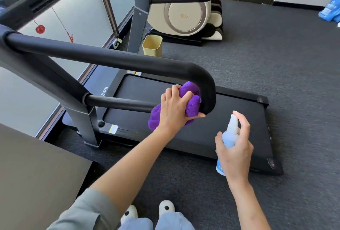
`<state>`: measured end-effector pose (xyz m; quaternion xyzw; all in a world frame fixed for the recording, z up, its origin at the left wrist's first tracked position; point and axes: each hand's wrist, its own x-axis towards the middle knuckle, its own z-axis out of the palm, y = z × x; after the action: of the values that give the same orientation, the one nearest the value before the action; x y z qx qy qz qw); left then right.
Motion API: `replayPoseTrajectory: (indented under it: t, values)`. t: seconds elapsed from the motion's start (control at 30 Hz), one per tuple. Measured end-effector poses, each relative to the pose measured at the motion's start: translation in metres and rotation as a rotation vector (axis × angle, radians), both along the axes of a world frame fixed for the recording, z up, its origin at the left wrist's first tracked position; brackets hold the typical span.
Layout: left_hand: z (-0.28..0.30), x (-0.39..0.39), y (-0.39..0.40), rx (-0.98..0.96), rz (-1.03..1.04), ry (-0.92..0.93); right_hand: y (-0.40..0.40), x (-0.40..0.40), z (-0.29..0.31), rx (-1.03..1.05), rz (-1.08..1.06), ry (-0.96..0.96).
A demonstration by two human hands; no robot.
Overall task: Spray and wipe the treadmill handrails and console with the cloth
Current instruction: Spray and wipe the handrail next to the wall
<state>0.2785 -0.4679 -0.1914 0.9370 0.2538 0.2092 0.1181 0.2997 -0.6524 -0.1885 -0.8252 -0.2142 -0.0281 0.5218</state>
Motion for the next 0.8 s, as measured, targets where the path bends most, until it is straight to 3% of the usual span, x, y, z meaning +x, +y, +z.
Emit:
replayPoseTrajectory:
  t: [0.13,0.33,0.43,0.67,0.8]
  values:
    - [-0.005,-0.018,0.025,0.020,0.007,0.088,0.023,-0.017,0.001,-0.009,0.066,-0.064]
    - [-0.008,-0.047,0.053,0.019,0.035,-0.013,0.054,-0.036,0.004,-0.003,0.120,-0.080]
    - [-0.011,-0.064,0.076,0.019,0.036,0.021,0.065,-0.044,0.007,-0.011,0.102,-0.079]
    - [-0.023,-0.145,0.186,0.076,0.209,0.132,0.080,-0.055,0.007,-0.032,0.084,-0.113]
    - [-0.030,-0.140,0.185,0.014,0.249,0.094,0.090,-0.068,0.003,-0.057,0.051,-0.109]
